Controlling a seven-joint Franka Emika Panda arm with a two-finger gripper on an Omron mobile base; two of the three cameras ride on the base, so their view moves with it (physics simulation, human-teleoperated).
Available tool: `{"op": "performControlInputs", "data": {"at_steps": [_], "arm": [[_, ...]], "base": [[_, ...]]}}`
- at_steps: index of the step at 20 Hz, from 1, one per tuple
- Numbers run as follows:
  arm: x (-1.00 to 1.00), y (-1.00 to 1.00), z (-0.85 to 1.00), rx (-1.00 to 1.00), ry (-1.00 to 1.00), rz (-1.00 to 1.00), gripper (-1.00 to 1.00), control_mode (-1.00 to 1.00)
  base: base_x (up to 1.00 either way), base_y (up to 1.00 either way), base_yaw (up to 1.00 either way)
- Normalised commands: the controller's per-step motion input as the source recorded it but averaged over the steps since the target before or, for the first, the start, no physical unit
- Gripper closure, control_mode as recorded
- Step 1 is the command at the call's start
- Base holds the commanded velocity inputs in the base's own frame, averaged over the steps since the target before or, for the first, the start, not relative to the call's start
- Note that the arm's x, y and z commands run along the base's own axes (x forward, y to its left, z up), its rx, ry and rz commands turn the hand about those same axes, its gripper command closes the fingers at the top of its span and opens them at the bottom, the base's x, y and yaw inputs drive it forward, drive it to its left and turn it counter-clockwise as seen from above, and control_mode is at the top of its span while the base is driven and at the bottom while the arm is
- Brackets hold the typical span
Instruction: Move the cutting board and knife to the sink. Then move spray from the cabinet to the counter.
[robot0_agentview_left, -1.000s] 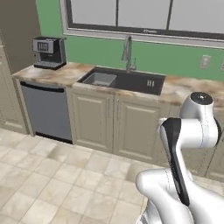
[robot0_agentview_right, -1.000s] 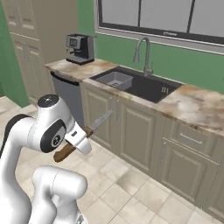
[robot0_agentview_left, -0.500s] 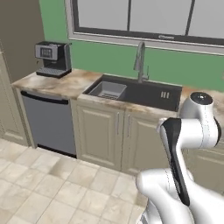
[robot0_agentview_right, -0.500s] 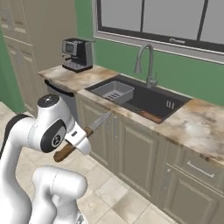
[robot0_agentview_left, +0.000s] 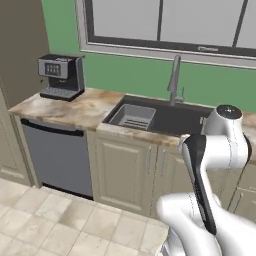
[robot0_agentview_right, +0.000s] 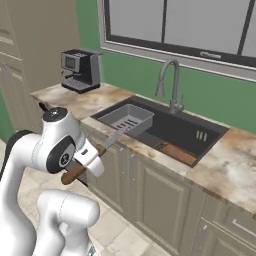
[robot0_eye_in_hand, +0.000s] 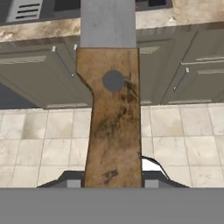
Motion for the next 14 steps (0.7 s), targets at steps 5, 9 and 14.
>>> {"op": "performControlInputs", "data": {"at_steps": [5, 9, 14], "arm": [[0.0, 0.0, 0.0, 0.0, 0.0, 0.0, 1.0, 1.0], [0.0, 0.0, 0.0, 0.0, 0.0, 0.0, 1.0, 1.0], [0.0, 0.0, 0.0, 0.0, 0.0, 0.0, 1.0, 1.0]], "base": [[0.7, 0.32, -0.32], [0.65, 0.33, -0.4], [0.66, 0.27, -0.36]]}}
